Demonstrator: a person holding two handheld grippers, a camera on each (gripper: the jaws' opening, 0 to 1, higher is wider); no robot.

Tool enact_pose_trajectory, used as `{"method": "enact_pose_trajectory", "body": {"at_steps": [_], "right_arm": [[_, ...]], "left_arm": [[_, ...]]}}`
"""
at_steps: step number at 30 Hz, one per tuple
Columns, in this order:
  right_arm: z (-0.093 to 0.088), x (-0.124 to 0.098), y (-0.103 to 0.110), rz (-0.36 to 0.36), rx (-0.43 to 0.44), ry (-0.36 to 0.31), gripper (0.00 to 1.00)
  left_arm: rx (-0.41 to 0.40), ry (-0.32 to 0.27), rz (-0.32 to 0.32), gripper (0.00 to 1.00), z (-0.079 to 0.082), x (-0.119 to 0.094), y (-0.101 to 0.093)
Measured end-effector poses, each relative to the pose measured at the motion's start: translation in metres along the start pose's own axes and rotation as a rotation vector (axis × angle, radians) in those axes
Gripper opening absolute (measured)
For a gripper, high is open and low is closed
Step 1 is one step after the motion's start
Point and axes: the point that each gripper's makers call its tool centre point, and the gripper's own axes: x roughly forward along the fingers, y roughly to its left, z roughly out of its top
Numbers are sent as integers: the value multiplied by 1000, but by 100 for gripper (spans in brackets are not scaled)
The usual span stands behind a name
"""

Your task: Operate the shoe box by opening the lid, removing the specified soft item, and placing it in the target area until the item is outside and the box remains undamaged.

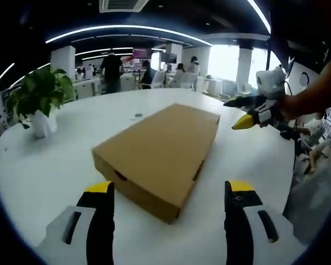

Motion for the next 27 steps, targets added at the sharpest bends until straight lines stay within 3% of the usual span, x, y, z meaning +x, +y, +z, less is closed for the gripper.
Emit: {"method": "enact_pose_trajectory", "body": {"at_steps": [8,18,21,27], "right_arm": [[-6,23,-7,59,-33,18,74],[-11,42,-2,143,-93,36,67],[-13,42,6,191,-105,37,62],[-13,44,4,201,-98,32,61]], "left_arm": [[26,34,18,76,-13,12,-2],[3,40,93,63,-18,20,16],[6,40,92,64,-18,21,15],[12,26,92,63,-18,21,16]]}}
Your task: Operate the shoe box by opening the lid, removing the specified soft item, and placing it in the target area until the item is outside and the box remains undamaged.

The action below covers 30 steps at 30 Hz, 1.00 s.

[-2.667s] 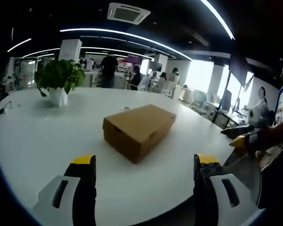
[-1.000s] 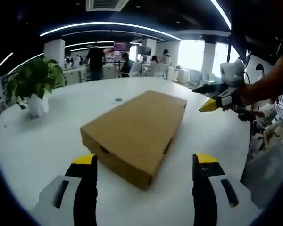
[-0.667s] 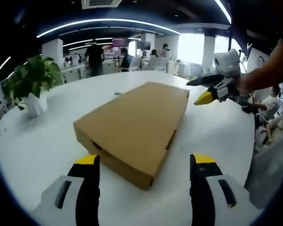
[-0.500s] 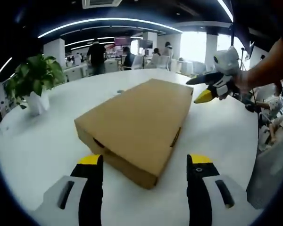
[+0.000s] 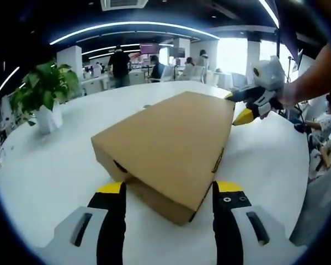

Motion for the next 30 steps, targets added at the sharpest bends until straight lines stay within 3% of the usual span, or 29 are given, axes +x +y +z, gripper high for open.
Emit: {"method": "enact_pose_trajectory", "body": {"at_steps": [11,20,30], "right_arm": [[3,-2,6,-25,13,8,58],[2,-5,32,-72,57,-9,57],[2,-12,60,-113,110,-30,59]], "left_arm": [[27,6,-5,59,0,-4,10],[46,10,-3,52,-5,-16,21],[61,7,-47,51,-9,-30,28]]}}
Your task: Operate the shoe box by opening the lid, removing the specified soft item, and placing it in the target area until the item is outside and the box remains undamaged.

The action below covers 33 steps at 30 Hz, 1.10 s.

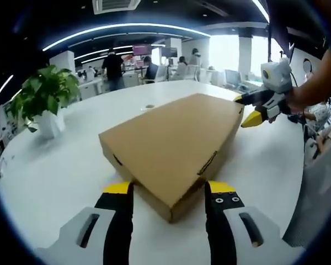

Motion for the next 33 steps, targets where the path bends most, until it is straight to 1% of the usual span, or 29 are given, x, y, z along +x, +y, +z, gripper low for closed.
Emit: {"method": "enact_pose_trajectory", "body": {"at_steps": [5,9,12,16,18,24,33], "right_arm": [[-4,-7,13,-28,27,-2,59],[-9,-14,27,-49,35,-4,60],[-10,-19,35,-66,72,-12,59],[-13,-24,45,-81,82,-13,60],[-15,-29,53,-93,108,-22,60],[-20,-40,73,-105,131,-24,60],[-29,-56,102,-97,126,-16,58]], "left_arm": [[5,-1,-26,53,-2,-4,2],[15,-3,-51,54,-4,-8,3],[25,-2,-66,54,-6,-11,3],[36,6,-80,55,-7,-14,2],[44,11,-89,56,-9,-17,1],[51,15,-103,57,-18,-32,-4],[53,22,-102,55,-32,-55,-12]]}}
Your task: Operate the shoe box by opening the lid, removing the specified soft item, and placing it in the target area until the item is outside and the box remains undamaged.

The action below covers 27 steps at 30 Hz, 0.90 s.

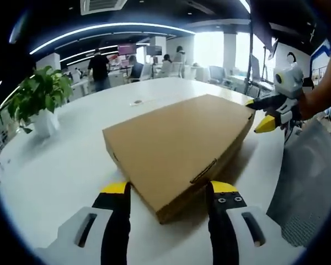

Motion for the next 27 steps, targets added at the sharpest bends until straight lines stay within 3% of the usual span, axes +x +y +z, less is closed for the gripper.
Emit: {"method": "enact_pose_trajectory", "body": {"at_steps": [12,27], "right_arm": [[-6,-13,20,-3,13,-5,57],[-11,-17,45,24,-14,2,54]], "left_arm": [[2,10,1,55,-12,-18,-8],[-17,7,18,56,-24,-38,-2]]}}
